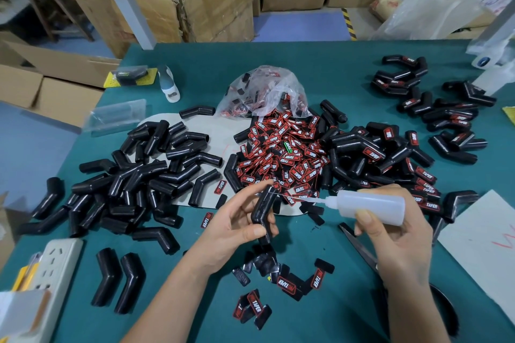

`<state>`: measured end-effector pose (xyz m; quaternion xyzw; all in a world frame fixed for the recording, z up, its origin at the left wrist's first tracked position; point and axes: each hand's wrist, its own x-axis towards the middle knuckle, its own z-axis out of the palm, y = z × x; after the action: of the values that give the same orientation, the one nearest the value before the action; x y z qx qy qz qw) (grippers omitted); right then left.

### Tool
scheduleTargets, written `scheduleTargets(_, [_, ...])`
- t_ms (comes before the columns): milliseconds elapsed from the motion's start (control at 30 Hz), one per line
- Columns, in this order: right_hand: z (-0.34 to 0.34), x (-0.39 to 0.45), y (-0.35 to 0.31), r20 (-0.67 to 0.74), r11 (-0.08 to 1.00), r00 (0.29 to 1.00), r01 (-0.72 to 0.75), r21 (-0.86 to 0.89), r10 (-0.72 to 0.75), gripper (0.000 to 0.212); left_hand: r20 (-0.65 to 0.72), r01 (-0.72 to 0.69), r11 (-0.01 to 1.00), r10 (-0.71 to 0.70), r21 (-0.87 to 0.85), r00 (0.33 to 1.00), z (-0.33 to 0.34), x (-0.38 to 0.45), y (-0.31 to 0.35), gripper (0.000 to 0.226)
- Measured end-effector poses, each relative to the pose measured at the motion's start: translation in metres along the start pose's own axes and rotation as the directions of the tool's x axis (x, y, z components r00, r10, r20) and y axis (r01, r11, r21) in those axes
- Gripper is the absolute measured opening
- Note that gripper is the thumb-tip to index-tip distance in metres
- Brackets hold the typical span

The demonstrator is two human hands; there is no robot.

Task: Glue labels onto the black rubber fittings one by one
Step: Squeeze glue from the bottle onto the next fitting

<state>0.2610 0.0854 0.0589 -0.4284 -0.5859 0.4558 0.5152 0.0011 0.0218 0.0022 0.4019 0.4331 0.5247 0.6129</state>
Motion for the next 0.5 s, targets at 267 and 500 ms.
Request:
scheduleTargets(267, [-0.0002,-0.0011,-0.0014,-0.004,1.000,1.000,-0.019,-0.002,0.019,0.022,0.005,0.000,1.000,0.000,-0.003,1.000,-0.0014,0.0007,-0.0018,0.078])
scheduleTargets(500, [-0.0014,0.0006,0.0003,-0.010,1.000,1.000,-0.012,0.007,0.012,0.020,-0.005,0.005,1.000,-0.005,-0.030,1.000,-0.0025,0.0008,-0.0026,0.080])
